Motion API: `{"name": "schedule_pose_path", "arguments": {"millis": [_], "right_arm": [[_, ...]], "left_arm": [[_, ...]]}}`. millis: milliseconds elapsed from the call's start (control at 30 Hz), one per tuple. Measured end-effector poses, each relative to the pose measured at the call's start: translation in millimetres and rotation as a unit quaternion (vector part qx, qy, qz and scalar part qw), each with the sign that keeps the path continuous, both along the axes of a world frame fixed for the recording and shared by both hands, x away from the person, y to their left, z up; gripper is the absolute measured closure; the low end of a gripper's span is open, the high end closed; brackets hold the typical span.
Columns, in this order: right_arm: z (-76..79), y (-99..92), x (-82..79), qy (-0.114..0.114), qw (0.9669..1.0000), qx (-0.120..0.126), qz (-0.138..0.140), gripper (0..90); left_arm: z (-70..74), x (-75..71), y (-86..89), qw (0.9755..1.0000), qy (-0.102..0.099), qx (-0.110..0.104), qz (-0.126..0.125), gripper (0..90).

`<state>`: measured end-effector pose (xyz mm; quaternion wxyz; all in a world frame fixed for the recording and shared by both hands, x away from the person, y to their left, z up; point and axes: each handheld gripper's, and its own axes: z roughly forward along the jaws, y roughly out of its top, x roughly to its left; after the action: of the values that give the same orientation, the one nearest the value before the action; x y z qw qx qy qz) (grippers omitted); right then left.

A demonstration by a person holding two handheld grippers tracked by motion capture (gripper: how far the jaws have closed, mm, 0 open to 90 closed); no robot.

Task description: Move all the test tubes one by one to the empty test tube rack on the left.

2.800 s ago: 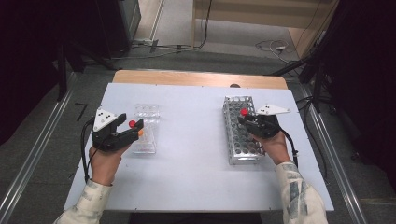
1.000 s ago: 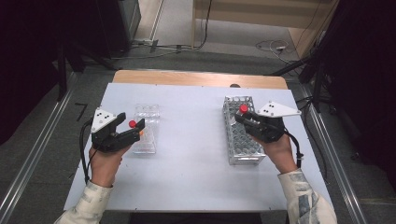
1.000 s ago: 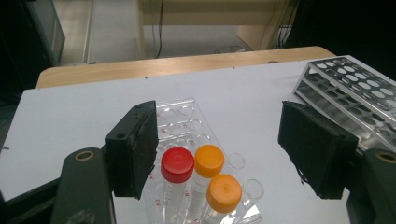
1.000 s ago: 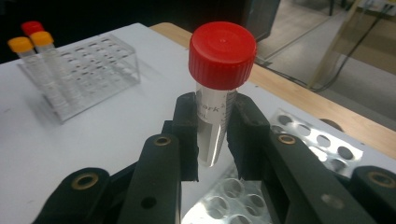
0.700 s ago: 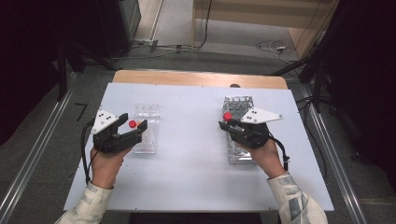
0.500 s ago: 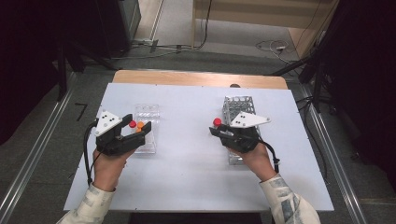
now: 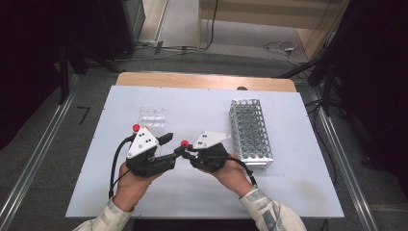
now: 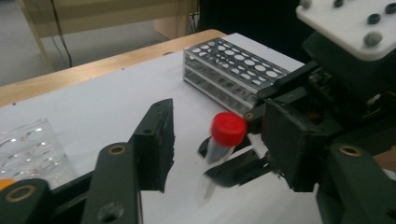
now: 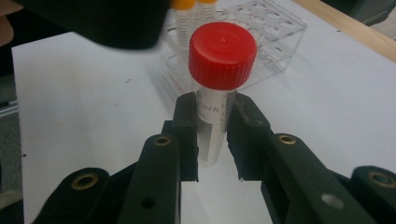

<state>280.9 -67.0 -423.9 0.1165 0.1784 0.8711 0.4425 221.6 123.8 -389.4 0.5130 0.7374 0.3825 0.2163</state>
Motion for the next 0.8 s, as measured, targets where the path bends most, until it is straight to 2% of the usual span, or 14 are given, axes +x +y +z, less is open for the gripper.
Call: {"name": "schedule_pose_path", "arguments": {"millis": [167,333,400,433,467,533,633,733,800], "right_arm": [[-0.2,8.3,-3.5,0.0,0.9999,0.001,0.011,71.4],[1.2,8.8,-5.4,-0.001,0.9999,0.003,0.014,71.4],[1.4,8.1,-5.8,0.001,0.9999,0.002,0.014,71.1],[1.5,7.4,-6.2,0.004,0.9999,0.004,0.016,67.3],[1.8,6.3,-6.1,0.005,0.9998,0.002,0.02,57.5],[3.0,1.8,-8.2,0.006,0.9998,0.001,0.019,50.2],[5.4,-13.4,-12.4,0.011,0.9999,0.007,0.011,40.8],[7.5,-33.8,-15.0,0.015,0.9998,0.012,0.0,33.7],[8.4,-46.9,-15.9,0.019,0.9997,0.016,-0.009,32.3]], "left_arm": [[-5.6,1.8,-0.7,0.9999,0.009,0.012,-0.005,57.7],[-8.8,2.4,-1.9,0.9997,0.006,0.022,-0.003,68.9],[-7.8,1.9,-1.2,0.9997,0.006,0.023,-0.003,70.0],[-6.4,0.9,0.3,0.9996,0.003,0.028,-0.001,70.1],[-4.6,-0.5,2.6,0.9997,0.001,0.024,0.004,70.1],[0.4,-4.3,11.9,0.9997,-0.002,0.022,0.011,70.1],[7.4,-11.0,34.3,0.9993,0.0,0.014,0.036,70.0],[13.2,-17.0,60.0,0.9975,0.003,0.009,0.07,70.0],[15.6,-19.2,75.9,0.9955,0.005,0.009,0.094,70.1]]}}
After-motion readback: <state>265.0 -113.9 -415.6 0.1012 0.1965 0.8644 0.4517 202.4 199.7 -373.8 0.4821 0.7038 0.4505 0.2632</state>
